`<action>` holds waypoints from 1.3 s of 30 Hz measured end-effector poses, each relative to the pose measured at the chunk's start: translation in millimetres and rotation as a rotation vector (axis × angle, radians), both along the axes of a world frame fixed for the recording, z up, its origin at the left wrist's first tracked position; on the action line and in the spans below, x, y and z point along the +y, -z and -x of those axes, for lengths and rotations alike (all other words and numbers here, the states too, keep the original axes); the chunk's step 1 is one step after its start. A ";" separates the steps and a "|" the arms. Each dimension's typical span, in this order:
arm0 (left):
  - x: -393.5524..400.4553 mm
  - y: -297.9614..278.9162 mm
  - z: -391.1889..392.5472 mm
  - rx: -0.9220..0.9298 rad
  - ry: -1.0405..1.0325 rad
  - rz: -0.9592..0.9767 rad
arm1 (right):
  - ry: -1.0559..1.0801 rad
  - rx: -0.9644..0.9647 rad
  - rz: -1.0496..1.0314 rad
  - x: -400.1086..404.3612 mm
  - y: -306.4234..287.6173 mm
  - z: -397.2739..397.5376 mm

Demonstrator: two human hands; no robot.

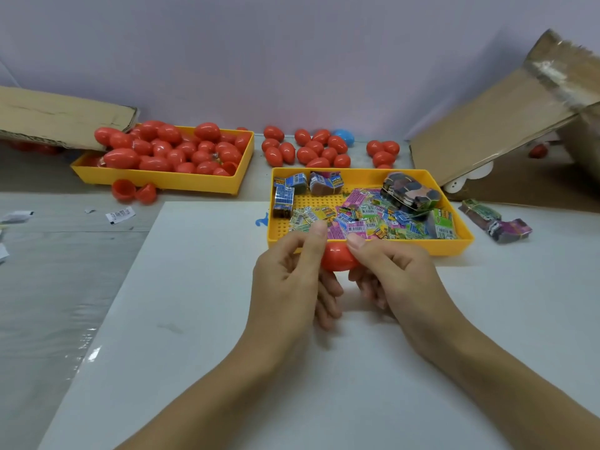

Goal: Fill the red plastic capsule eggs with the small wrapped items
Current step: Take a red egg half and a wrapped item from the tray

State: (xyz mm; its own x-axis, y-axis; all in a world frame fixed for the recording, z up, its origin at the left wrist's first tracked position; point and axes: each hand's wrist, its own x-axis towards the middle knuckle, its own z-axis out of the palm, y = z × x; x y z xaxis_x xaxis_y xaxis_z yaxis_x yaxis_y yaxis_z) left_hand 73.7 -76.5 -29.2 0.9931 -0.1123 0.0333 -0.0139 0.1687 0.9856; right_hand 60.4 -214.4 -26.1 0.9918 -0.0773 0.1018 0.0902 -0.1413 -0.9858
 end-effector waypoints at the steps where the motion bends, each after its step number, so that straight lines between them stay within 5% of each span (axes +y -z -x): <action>1: 0.1 0.8 0.6 -0.024 -0.005 0.000 | 0.000 0.006 -0.010 -0.5 0.0 -0.1; 14: 1.2 7.8 1.5 -0.187 0.089 0.030 | 0.037 -0.004 -0.157 -5.2 -0.3 -0.6; 19: 2.8 6.3 -1.9 -0.035 0.079 0.183 | -0.020 -0.063 -0.231 -6.3 -0.3 2.0; 26: 2.2 4.3 -6.5 0.034 0.039 0.162 | -0.137 -0.098 -0.171 -7.1 2.0 2.0; 39: 2.1 6.6 3.5 -0.380 0.063 -0.098 | -0.063 0.034 -0.236 -6.4 -1.2 -0.7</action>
